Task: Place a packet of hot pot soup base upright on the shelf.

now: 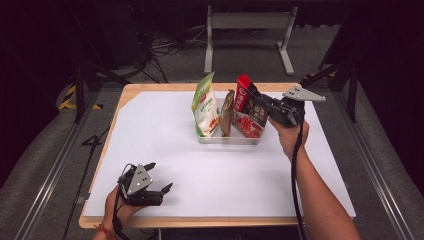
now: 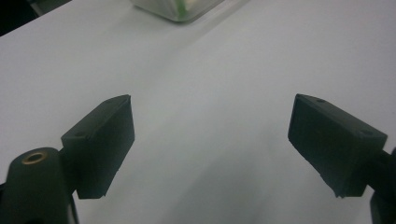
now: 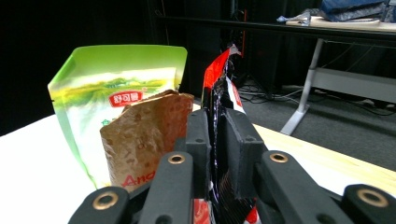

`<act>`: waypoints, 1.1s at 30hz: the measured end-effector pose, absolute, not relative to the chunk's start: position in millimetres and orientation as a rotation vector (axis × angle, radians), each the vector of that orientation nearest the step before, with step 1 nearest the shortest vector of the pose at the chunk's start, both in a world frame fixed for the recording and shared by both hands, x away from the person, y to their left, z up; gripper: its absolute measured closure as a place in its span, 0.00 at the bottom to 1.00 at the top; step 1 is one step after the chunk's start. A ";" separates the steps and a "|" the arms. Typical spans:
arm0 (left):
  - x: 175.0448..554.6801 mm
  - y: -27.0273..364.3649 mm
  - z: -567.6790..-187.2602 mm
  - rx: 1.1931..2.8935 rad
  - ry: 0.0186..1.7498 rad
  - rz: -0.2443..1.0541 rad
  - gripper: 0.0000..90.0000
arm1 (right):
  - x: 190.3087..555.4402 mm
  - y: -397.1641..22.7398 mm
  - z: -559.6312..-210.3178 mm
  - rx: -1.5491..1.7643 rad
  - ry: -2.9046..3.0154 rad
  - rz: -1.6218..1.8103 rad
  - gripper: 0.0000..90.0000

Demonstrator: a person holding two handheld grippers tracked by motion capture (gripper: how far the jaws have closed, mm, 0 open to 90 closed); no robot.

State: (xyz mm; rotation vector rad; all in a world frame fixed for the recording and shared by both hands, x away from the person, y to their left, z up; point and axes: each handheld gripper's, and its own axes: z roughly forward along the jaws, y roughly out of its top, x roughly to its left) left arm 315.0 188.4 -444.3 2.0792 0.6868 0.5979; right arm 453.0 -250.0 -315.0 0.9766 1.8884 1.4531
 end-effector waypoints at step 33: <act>314.9 187.7 -445.1 2.090 0.685 0.598 0.17 | 436.6 -268.0 -319.8 0.966 1.868 1.421 0.77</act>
